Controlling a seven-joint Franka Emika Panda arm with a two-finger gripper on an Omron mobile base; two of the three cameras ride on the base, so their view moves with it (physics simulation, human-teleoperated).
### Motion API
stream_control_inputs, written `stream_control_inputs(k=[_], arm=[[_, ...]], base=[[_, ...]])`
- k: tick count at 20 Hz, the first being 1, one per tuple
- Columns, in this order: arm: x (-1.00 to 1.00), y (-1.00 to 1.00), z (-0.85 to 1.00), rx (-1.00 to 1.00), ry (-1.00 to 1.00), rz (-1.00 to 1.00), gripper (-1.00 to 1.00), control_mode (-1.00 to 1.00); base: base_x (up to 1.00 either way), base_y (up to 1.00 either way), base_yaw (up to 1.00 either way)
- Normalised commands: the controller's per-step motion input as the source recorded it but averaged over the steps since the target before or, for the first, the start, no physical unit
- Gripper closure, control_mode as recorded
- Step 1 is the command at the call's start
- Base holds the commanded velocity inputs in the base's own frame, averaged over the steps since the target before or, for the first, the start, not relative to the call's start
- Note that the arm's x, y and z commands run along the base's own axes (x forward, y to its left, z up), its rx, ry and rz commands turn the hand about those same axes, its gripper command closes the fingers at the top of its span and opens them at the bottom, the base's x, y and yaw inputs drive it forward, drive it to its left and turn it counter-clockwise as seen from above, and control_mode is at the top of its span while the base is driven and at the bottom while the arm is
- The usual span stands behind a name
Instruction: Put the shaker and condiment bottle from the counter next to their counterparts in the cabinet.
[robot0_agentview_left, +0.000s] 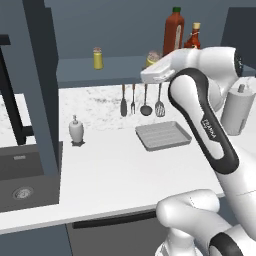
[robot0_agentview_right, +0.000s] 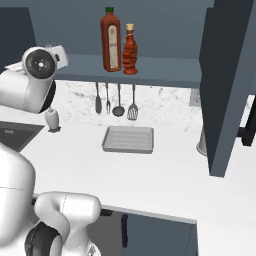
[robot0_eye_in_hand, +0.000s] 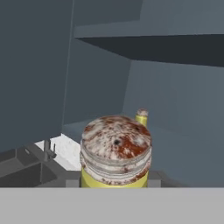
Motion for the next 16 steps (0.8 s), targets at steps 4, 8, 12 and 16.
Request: stream_control_inputs(k=[4, 8, 12, 16], arm=[[0.46, 0.17, 0.00, -0.06, 0.00, 0.00, 1.00, -1.00], [0.42, 0.17, -0.13, -0.01, 0.00, 0.00, 1.00, -1.00], [0.51, 0.17, -0.43, 0.00, 0.00, 0.00, 1.00, -1.00], [0.48, 0.16, -0.32, 0.00, 0.00, 0.00, 1.00, -1.00]], base=[[0.00, 0.00, 0.00], [0.00, 0.00, 0.00], [0.00, 0.00, 0.00], [0.00, 0.00, 0.00]])
